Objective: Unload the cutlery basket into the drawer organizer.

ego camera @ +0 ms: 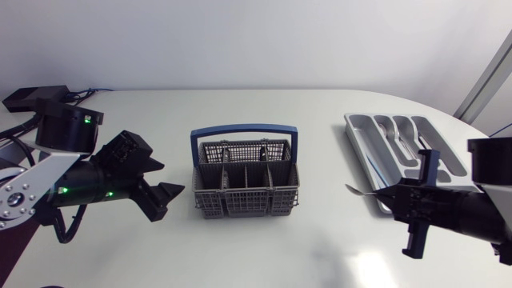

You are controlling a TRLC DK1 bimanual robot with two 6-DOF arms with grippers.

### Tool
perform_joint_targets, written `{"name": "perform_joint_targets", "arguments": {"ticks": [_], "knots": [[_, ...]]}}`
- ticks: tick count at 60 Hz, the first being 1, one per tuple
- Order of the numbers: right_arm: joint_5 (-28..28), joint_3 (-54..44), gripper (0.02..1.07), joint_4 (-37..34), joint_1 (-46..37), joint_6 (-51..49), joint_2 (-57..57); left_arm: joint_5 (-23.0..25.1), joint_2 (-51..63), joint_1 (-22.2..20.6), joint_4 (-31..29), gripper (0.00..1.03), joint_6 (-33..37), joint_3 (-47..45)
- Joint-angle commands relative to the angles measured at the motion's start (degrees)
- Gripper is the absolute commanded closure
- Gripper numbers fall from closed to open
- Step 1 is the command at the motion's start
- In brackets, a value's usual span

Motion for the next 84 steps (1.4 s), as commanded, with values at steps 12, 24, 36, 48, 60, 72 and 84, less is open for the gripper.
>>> {"name": "perform_joint_targets", "arguments": {"ticks": [12,24,36,48,60,72,84], "knots": [[-13.5,0.3,1.02,4.0,-26.3,-21.0,15.2,-0.8,1.9,-0.7,-0.6,0.16,-1.3,1.9],[-17.6,5.0,1.02,9.6,-37.0,-29.0,28.9,-1.7,2.2,-0.7,-0.6,0.16,-1.4,2.1],[-21.4,12.5,1.02,13.9,-45.6,-35.9,41.7,-1.8,3.0,-0.9,-0.5,0.16,-1.6,2.4],[-23.4,21.7,1.02,14.2,-50.7,-41.9,53.3,-2.0,3.8,-1.4,-0.4,0.16,-2.0,3.0],[-22.5,21.9,1.02,22.5,-50.6,-43.5,59.1,-3.4,4.4,-2.7,-0.4,0.16,-2.6,3.9],[-20.6,19.0,1.01,31.5,-49.1,-43.4,62.1,-3.7,4.3,-2.7,-0.7,0.16,-2.7,3.8],[-20.5,17.0,0.67,30.9,-49.2,-42.4,58.6,-3.8,3.0,-2.3,-1.3,0.16,-2.6,3.4]]}}
